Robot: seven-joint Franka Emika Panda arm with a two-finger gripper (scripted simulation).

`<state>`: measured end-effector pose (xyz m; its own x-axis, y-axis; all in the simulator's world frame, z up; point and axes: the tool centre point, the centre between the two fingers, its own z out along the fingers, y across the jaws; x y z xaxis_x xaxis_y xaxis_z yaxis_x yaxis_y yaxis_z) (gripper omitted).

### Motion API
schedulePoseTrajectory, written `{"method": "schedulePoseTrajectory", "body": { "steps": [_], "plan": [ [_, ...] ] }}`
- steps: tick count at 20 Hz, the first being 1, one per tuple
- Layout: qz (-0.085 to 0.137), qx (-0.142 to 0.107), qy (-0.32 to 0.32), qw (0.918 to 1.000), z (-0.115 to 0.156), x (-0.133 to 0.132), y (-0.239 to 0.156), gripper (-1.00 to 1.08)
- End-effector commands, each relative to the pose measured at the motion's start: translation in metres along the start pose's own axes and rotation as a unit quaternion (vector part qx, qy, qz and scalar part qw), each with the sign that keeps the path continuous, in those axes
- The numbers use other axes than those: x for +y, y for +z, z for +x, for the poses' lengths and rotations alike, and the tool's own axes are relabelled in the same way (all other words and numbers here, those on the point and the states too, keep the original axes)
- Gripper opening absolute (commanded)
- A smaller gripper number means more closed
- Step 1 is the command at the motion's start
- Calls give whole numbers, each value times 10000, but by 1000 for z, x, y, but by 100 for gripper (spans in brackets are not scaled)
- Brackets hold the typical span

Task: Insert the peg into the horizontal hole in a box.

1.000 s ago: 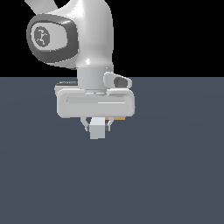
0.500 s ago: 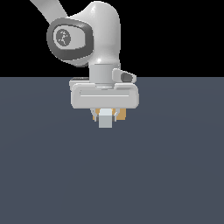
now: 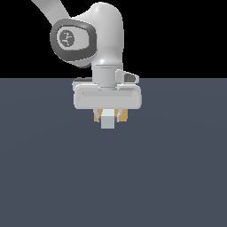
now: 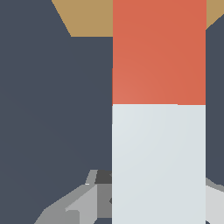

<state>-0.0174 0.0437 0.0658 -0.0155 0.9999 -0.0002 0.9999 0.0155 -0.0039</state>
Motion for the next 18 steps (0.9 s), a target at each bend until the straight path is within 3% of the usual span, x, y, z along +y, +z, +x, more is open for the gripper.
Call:
{"method": "schedulePoseTrajectory", "body": {
  "steps": [1, 11, 18],
  "plan": [
    [-23, 4, 5, 10000, 2, 4, -3, -100],
    [-15, 4, 5, 10000, 10, 4, -2, -100],
    [-22, 4, 7, 10000, 53, 3, -3, -100]
  ]
}}
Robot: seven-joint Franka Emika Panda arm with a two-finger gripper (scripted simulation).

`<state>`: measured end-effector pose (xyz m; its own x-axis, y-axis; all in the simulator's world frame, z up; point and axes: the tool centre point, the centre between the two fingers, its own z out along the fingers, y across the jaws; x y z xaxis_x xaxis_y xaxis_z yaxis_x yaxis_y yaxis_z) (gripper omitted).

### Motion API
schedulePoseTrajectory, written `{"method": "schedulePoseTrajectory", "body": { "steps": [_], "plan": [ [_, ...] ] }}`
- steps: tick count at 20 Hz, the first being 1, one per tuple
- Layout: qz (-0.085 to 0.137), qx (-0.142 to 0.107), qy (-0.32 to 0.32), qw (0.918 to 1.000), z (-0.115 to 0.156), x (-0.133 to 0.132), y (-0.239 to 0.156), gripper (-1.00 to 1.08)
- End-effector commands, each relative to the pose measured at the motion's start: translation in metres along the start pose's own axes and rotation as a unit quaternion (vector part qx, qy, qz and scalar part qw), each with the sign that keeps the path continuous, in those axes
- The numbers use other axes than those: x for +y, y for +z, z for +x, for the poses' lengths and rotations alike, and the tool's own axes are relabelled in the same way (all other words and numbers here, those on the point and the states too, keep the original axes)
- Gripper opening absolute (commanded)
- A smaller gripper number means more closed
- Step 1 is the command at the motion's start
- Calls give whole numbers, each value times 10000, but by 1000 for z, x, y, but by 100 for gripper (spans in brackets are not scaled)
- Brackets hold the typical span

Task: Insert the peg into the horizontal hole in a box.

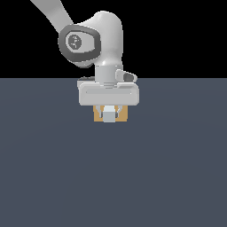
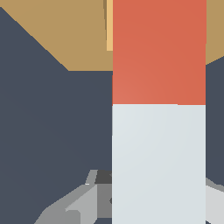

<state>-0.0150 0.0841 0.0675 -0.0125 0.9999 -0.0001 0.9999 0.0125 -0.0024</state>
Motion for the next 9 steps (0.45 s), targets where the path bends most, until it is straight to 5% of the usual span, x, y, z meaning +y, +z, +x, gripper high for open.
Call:
{"method": "schedulePoseTrajectory", "body": {
  "steps": [1, 9],
  "plan": [
    [-15, 4, -8, 10000, 20, 0, -1, -100],
    [-20, 4, -7, 10000, 47, 1, -2, -100]
  ]
}}
